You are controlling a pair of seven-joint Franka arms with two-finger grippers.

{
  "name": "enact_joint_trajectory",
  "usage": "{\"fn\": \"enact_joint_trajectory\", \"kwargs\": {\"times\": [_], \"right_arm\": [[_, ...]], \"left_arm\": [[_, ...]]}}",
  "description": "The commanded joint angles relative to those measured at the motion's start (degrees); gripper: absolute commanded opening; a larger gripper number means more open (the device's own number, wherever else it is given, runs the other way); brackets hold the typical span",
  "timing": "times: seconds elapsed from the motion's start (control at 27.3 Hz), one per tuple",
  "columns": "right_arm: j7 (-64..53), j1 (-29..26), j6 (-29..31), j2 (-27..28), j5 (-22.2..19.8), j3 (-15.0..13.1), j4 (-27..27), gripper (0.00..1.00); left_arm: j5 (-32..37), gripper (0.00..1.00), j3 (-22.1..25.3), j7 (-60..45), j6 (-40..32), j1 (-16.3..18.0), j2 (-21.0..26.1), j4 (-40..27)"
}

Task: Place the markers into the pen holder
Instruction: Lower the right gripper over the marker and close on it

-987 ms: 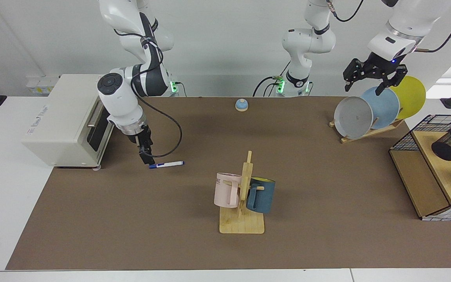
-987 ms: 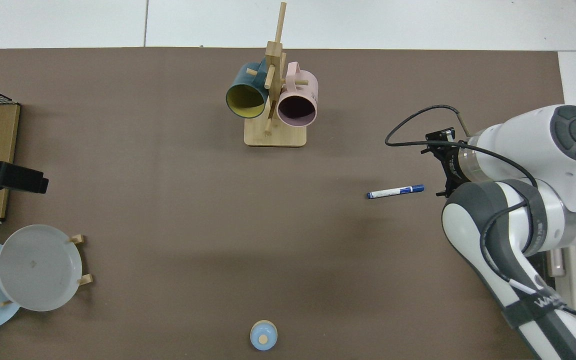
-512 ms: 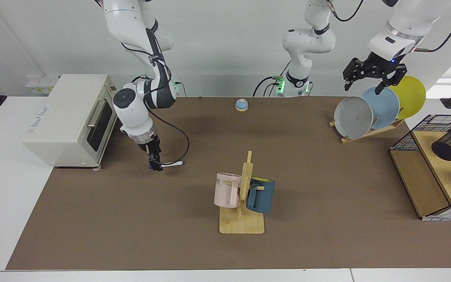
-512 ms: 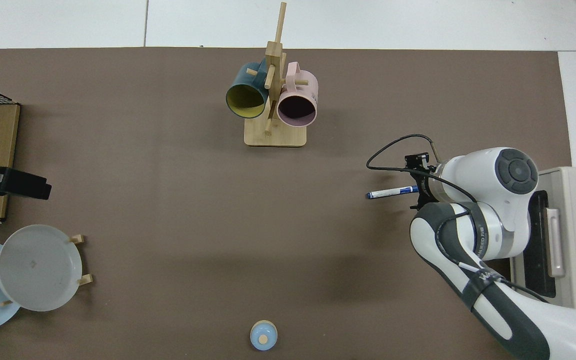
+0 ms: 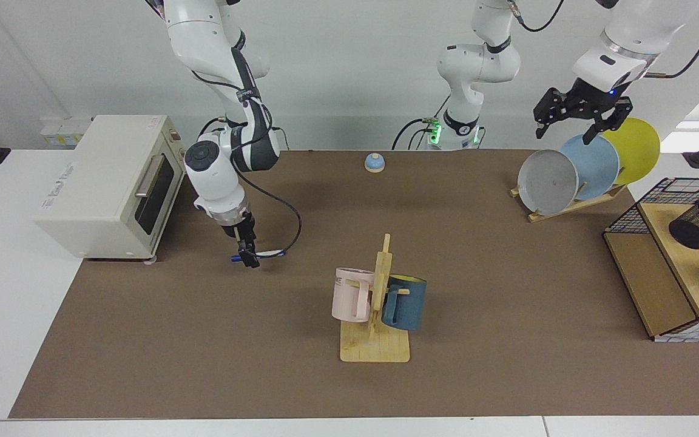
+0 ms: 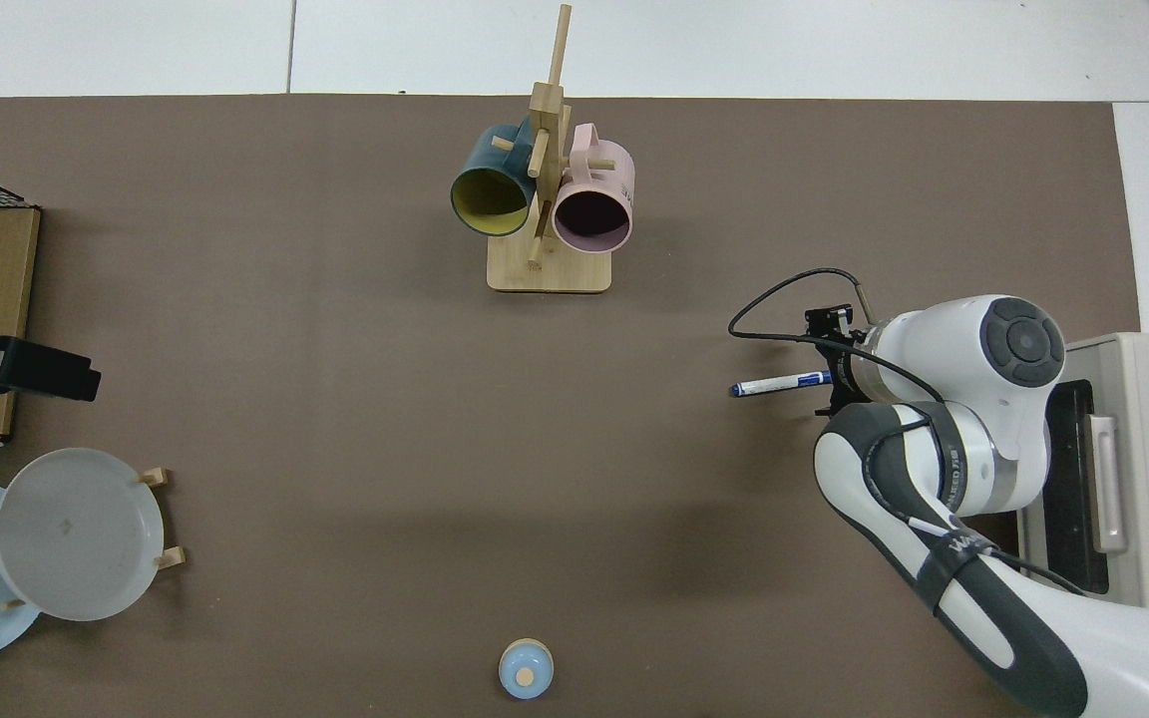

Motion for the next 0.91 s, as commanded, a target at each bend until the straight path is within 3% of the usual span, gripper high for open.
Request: {"fn": "enact_joint_trajectory", "kwargs": {"times": [0.0,0.88], "right_arm": [[1.04,0.07,2.94,1.07,1.07,0.07,-0.20,0.97],[-1.51,-0.20,4.61,2.30,0.98,-0.11,-0.03,0.84]], "left_arm": [[-0.47,1.00,-0.10,-0.49,-0.07,0.23,-1.59,-1.85],[-0.39,1.00,-0.01,-0.40,-0.16,0.84,-1.76,-2.28]]}}
